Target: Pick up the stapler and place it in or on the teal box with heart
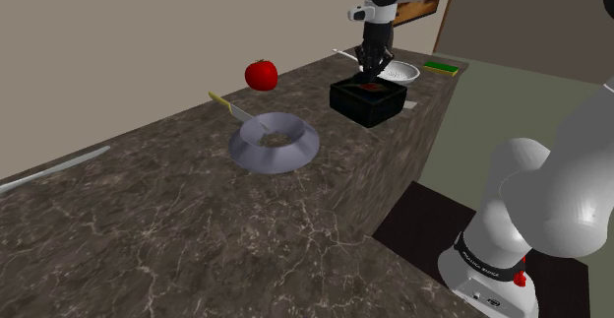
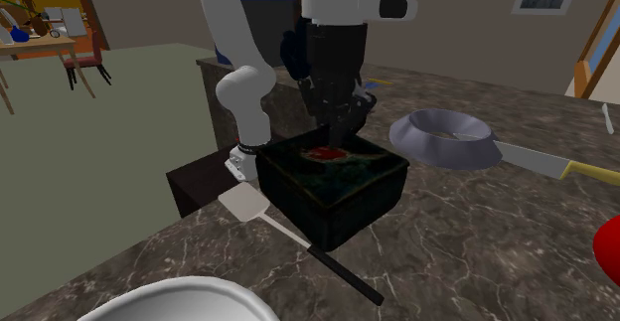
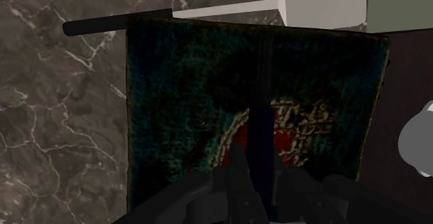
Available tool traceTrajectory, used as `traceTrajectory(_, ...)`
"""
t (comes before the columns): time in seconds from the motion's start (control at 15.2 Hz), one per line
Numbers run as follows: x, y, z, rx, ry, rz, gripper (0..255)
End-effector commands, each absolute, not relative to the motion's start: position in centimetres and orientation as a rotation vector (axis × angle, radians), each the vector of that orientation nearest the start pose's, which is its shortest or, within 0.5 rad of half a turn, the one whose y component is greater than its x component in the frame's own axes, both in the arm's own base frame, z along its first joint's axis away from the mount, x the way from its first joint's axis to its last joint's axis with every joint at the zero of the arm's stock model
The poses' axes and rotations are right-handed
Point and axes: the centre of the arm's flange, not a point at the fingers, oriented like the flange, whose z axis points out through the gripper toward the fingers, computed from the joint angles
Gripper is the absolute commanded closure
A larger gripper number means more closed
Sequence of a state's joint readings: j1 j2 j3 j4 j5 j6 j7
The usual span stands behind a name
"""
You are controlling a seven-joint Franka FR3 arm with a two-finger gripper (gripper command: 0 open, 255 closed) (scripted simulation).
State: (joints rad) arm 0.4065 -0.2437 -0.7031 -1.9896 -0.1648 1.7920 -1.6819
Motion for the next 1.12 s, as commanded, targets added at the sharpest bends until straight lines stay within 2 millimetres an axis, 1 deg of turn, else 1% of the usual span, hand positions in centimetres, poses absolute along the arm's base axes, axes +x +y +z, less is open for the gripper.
traceTrajectory(0.0, 46.9, -18.5, 54.0, -2.361, -2.066, 0.011, 255)
traceTrajectory(0.07, 46.9, -18.5, 54.0, -2.361, -2.066, 0.011, 0)
traceTrajectory(0.4, 46.9, -18.5, 54.0, -2.361, -2.066, 0.011, 0)
traceTrajectory(0.59, 47.0, -18.4, 57.9, -2.361, -2.066, 0.011, 0)
traceTrajectory(0.66, 47.0, -18.4, 59.0, -2.361, -2.066, 0.011, 0)
traceTrajectory(1.06, 47.0, -18.4, 59.0, -2.361, -2.066, 0.011, 0)
